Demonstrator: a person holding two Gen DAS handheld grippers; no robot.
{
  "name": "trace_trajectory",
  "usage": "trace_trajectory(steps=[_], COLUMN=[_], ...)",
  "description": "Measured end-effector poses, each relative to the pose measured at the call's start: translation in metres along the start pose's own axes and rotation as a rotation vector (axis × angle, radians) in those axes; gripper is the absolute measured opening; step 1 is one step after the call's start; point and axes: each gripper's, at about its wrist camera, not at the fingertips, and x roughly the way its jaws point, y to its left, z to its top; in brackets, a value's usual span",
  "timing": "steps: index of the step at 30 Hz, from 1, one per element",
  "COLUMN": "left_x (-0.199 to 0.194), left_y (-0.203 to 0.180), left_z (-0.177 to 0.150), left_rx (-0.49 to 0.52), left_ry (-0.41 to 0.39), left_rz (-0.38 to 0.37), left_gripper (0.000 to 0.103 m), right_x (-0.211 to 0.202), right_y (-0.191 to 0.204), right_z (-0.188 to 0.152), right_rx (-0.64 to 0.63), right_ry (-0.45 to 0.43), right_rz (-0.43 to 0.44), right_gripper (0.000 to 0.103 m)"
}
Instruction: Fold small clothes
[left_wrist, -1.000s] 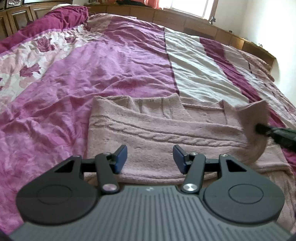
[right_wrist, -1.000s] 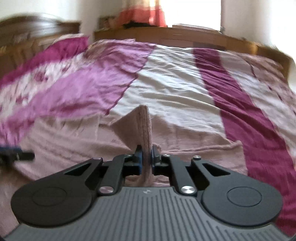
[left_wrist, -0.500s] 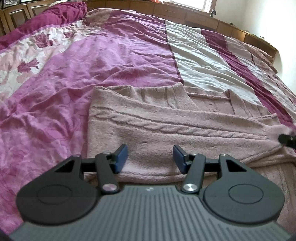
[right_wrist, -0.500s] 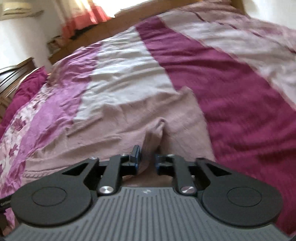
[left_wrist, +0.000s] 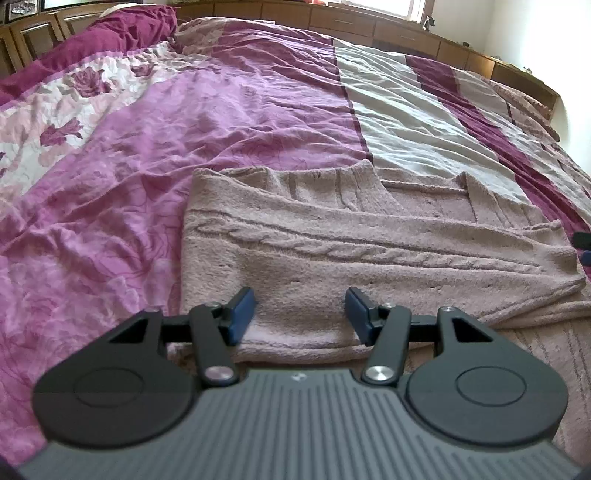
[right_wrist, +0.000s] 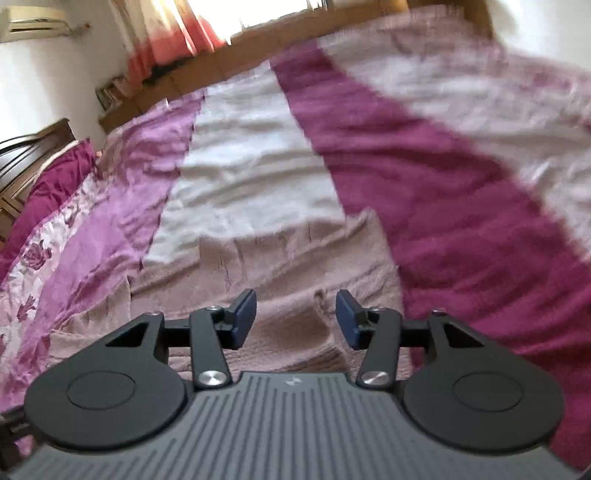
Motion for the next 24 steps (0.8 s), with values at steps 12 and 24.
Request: trace_trajectory(steps=[12, 24], left_x=[0.002, 0.001], left_y=[0.000, -0.002], left_z=[-0.002, -0.005], left_rx=[-0.006, 0.015], left_ry=[-0.004, -0.016], left_rz=[0.003, 0.013], left_gripper=[0.057, 0.058], right_x=[0.009, -0.001], right_y=[-0.003, 0.000], right_z=[-0.007, -0.020], right_rx=[-0.079, -0.110], right_ry=[-0.138, -0.133], right_rz=[0.064, 0.089], right_gripper=[0.020, 0.061])
